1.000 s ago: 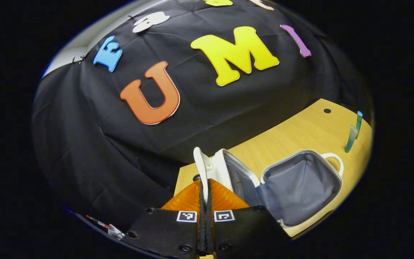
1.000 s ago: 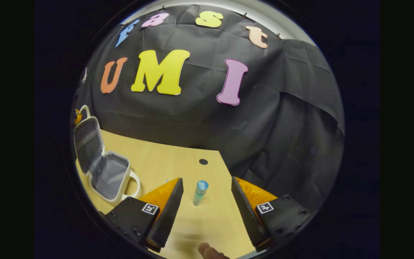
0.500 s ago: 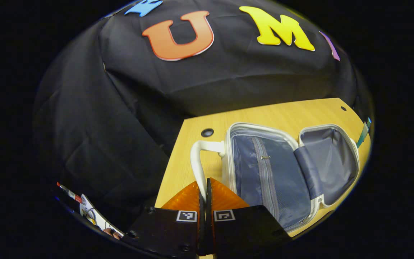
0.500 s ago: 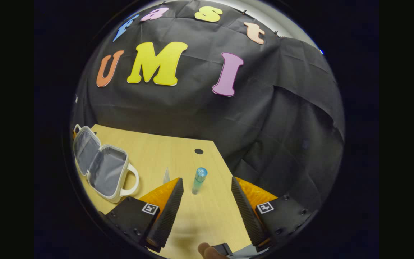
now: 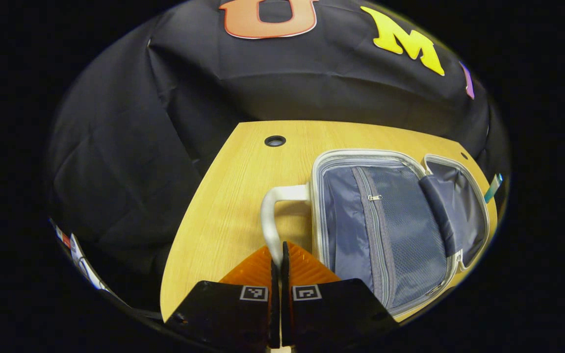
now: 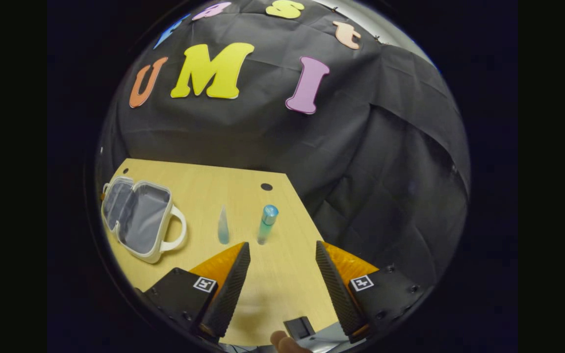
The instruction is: First open the suitcase, pack the skin care products into it, and then close the suitcase.
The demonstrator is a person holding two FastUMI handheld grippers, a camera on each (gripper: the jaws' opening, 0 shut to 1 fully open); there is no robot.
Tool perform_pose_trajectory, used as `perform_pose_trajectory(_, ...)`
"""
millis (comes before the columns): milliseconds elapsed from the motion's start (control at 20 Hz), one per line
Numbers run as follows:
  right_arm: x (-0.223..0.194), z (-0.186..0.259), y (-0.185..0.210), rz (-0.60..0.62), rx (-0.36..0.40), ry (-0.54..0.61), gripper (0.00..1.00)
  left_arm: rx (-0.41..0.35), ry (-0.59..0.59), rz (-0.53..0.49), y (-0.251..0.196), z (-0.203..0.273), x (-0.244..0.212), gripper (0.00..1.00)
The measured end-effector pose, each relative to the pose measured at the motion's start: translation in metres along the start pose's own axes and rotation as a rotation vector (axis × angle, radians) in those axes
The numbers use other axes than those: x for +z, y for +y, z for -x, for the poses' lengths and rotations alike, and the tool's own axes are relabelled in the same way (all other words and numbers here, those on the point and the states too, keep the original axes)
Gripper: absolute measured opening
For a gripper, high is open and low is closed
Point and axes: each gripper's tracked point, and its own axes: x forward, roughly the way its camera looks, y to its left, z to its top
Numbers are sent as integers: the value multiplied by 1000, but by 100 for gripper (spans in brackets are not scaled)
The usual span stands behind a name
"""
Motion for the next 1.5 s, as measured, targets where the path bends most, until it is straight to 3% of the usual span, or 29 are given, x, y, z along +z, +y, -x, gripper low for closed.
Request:
perform_pose_trajectory(100, 0, -1, -3, -19, -4, 0, 80, 21, -11, 33, 5, 1, -5, 5)
perform_pose_trajectory(150, -1, -1, -5, -19, -4, -1, 80, 33, -4, 38, 8, 5, -10, 27)
perform_pose_trajectory(200, -3, -3, -7, -15, -5, -3, 80, 55, -8, 38, 13, 9, -11, 34)
perform_pose_trajectory(250, -5, -6, -10, -7, -4, -8, 80, 79, -20, 29, 19, 20, -7, 60)
perform_pose_trajectory(400, -11, -20, -11, 14, 31, -4, 80, 100, -63, 24, 14, 48, 5, 100)
perform_pose_trajectory(550, -8, -38, -11, -5, 90, -2, 80, 95, -107, 38, -16, 81, 20, 100)
perform_pose_trajectory(700, -6, -63, -13, 44, 158, -13, 80, 65, -144, 60, -80, 105, 30, 100)
perform_pose_trajectory(850, -1, -86, -24, 75, 237, -23, 80, -15, -179, 97, -170, 117, 35, 100)
perform_pose_trajectory(1100, 4, -124, -53, 136, 330, -37, 80, -90, -205, 68, -315, 119, 39, 100)
perform_pose_trajectory(1300, -3, -147, -79, 153, 372, -21, 80, -184, -171, 59, -424, 108, 29, 100)
perform_pose_trajectory(1500, -11, -166, -97, 147, 392, 7, 80, -280, -120, -13, -518, 89, 8, 100)
